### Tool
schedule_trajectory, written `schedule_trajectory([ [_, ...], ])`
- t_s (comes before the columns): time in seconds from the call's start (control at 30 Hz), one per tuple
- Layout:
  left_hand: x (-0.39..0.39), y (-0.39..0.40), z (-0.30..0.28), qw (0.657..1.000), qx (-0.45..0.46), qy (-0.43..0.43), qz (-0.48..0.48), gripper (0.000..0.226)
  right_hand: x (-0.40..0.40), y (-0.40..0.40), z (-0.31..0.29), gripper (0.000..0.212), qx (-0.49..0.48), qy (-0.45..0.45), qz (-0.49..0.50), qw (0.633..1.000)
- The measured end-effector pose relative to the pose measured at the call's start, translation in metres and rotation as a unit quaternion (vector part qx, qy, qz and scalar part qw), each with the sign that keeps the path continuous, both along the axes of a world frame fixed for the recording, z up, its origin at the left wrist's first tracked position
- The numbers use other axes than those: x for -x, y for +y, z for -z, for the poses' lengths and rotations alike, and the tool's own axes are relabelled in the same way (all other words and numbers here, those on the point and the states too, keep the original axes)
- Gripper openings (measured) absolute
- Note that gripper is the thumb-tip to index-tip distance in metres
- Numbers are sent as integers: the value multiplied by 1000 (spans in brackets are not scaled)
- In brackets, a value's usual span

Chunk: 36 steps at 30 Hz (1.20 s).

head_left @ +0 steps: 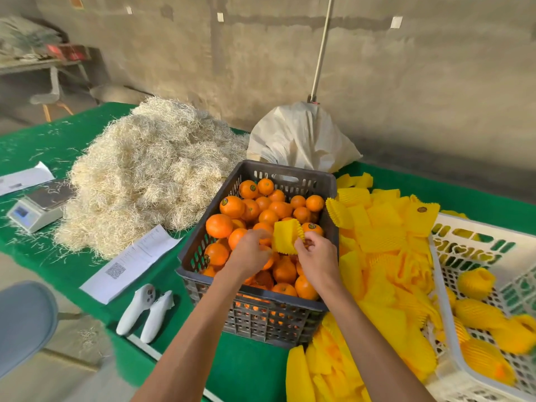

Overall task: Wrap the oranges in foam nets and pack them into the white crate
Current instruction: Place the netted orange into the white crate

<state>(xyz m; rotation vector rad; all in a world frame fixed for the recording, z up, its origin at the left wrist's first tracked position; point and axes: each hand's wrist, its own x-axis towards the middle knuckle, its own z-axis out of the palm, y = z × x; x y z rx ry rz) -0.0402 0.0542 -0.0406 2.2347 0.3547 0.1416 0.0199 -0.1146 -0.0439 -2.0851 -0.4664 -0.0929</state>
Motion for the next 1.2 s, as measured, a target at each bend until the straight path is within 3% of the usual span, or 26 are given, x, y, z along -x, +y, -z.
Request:
schedule_trajectory([
  [0.13,-8,5,-1,972,-185,136,45,64,0,2,-3,18,-9,3,25,1000],
  [0.27,-13,-3,-10,932,-320,163,56,58,-1,2,-6,13,11,0,36,999],
  [0.43,-13,-9,-7,920,-356,153,59,52,-4,-1,-9,18,38,-9,46,998],
  [0.53,-8,-8,-8,964,-249,88,27,59,-6,-5,-14,16,47,-22,58,997],
  [0.63,2,-11,-21,996,-16,-65,-54,43,-8,-8,-19,21,60,-49,76,994],
  [0.7,7,-16,-35,959,251,-99,-87,43,-9,-11,-19,10,86,-54,75,992],
  [0.77,9,-21,-44,867,494,-20,-64,69,-10,-10,-20,22,99,-47,62,992],
  [0.8,9,-23,-47,832,552,16,-45,74,-9,-8,-22,23,94,-44,54,993],
  [0.9,5,-32,-48,797,601,49,-22,71,-4,-1,-26,9,52,-49,33,997],
  [1.07,1,-37,-40,805,586,47,-76,77,-10,-4,-23,10,27,23,5,999],
  [1.2,1,-33,-30,809,578,9,-109,72,-17,-11,-28,25,-39,49,-18,998],
])
